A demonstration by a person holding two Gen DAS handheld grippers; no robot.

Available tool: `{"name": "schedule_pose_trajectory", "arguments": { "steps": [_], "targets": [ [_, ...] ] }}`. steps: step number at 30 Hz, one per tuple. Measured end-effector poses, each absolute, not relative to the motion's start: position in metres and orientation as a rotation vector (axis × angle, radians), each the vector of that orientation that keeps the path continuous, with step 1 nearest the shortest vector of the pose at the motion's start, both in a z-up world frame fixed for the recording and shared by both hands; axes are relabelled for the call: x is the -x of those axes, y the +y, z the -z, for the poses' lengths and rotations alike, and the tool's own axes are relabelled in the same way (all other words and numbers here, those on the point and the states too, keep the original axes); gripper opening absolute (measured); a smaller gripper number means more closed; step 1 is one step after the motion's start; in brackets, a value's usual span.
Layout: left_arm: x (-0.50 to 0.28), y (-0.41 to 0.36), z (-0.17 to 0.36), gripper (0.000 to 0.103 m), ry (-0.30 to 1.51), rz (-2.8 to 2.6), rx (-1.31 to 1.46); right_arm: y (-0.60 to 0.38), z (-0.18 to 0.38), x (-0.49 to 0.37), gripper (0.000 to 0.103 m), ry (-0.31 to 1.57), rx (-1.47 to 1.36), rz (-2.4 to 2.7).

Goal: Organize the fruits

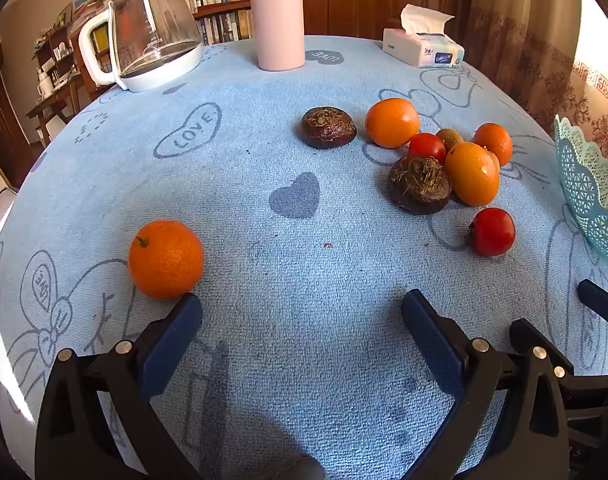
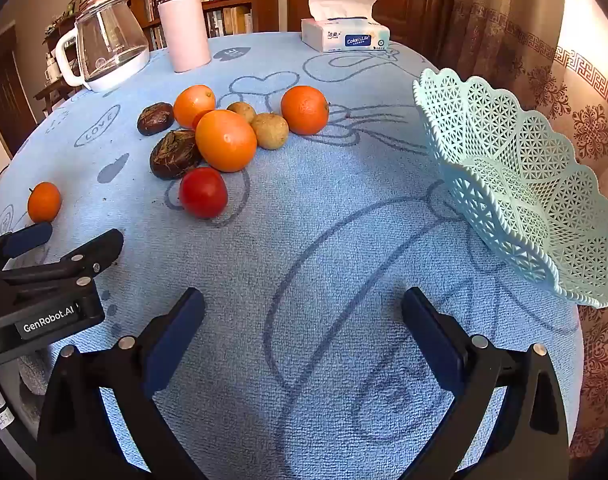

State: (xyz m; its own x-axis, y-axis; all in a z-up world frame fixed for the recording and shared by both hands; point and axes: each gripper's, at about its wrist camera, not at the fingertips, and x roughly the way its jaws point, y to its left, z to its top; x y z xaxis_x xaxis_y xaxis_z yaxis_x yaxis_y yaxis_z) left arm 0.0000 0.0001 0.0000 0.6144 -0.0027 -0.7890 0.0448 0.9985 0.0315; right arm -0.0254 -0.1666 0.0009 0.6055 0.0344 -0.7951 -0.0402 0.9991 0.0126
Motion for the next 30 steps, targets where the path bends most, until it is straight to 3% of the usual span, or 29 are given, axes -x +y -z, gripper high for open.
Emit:
{"name": "schedule_pose_trajectory", "arguments": {
  "steps": [30],
  "targets": [
    [0.0, 0.0, -0.0001, 0.098, 0.909, 0.029, -0.047, -0.1671, -0.0011, 0.0262, 0.1, 0.922, -0.013, -0.024]
  ]
}}
